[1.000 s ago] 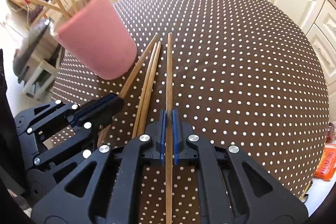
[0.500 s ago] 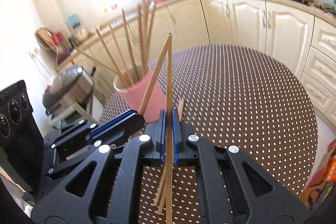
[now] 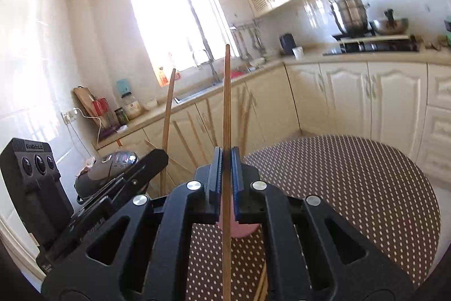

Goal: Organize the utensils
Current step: 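Lower the chopsticks into the pink cup and open the right gripper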

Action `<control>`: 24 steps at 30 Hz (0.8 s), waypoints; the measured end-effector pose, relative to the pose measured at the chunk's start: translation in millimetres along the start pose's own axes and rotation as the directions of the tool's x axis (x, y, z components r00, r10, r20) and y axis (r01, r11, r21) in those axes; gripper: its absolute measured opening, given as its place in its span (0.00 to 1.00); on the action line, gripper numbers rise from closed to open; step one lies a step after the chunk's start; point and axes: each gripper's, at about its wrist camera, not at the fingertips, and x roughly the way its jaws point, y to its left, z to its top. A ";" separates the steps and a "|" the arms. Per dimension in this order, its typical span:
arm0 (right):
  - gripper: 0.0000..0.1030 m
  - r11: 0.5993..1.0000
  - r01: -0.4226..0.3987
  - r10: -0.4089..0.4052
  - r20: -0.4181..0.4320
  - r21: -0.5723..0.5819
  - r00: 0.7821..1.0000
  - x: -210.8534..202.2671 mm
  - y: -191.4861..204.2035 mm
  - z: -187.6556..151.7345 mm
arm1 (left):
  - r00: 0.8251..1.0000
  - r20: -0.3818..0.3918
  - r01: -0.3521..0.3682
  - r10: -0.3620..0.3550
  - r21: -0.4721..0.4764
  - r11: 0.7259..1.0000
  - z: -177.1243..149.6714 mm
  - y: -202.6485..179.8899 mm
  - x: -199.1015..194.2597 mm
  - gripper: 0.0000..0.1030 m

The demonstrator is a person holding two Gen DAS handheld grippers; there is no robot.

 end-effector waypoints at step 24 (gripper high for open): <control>0.07 0.988 -0.023 0.057 0.221 -0.151 0.974 81.0 22.5 25.9 | 0.951 0.287 -0.123 0.116 0.005 0.992 30.9 44.3 53.2 0.06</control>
